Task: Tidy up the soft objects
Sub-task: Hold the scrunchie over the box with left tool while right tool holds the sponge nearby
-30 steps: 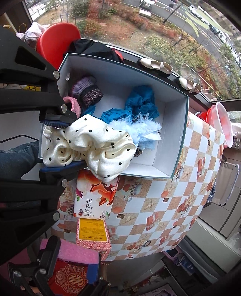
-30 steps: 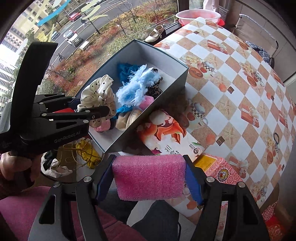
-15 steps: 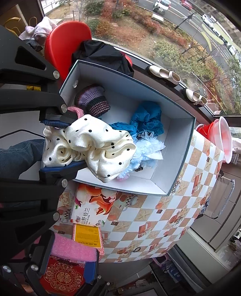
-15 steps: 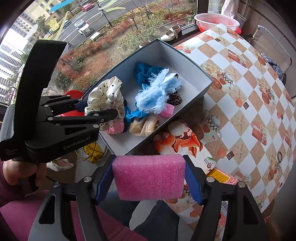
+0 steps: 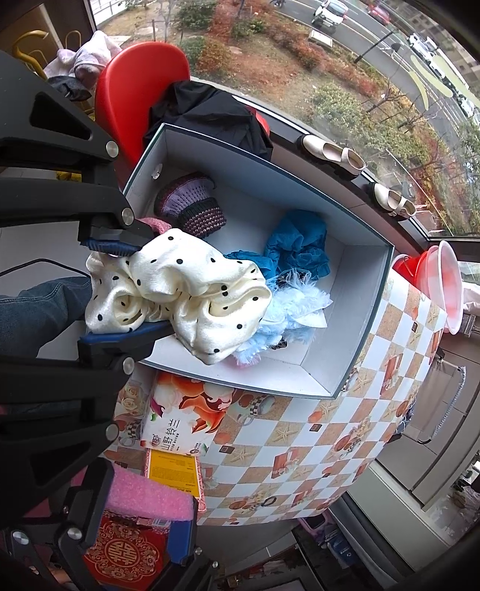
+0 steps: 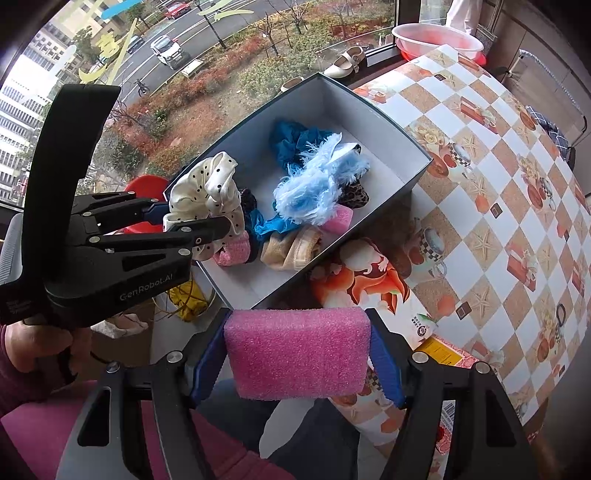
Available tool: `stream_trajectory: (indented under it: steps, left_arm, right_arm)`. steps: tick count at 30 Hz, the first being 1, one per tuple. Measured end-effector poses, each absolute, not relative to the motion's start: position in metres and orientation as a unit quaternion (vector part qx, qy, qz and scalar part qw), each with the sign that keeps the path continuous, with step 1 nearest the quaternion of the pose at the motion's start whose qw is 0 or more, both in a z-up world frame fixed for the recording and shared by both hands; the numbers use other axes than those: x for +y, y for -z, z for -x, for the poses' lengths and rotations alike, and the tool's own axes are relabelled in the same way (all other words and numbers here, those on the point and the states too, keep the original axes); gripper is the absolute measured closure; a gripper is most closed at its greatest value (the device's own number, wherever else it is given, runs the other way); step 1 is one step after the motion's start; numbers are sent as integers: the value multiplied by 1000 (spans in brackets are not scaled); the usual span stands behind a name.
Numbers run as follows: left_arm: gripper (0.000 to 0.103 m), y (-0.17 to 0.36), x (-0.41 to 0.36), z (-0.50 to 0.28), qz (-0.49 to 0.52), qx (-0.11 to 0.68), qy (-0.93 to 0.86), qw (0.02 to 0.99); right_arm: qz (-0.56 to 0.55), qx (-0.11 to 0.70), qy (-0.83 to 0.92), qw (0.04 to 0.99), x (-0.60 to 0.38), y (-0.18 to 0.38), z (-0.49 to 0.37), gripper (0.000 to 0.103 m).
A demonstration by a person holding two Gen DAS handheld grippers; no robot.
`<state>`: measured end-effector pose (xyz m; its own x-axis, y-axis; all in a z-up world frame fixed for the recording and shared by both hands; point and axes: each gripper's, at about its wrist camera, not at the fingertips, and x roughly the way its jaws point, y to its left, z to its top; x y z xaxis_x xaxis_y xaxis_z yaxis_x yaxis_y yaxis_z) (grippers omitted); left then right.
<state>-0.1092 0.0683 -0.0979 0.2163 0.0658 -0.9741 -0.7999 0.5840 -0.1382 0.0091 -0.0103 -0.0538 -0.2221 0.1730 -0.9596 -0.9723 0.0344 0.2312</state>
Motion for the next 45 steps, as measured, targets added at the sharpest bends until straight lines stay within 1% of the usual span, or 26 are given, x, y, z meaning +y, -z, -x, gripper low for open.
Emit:
stream_trajectory:
  steps: [25,45]
  left_arm:
    - [68,101,77,121,345,542,-324,695]
    - [68,116,100,110,346,547,-338,683]
  right_arm:
    - [375,528,-577,498,-2,56,-15,32]
    - [363,530,-568,514,57,63,-27,32]
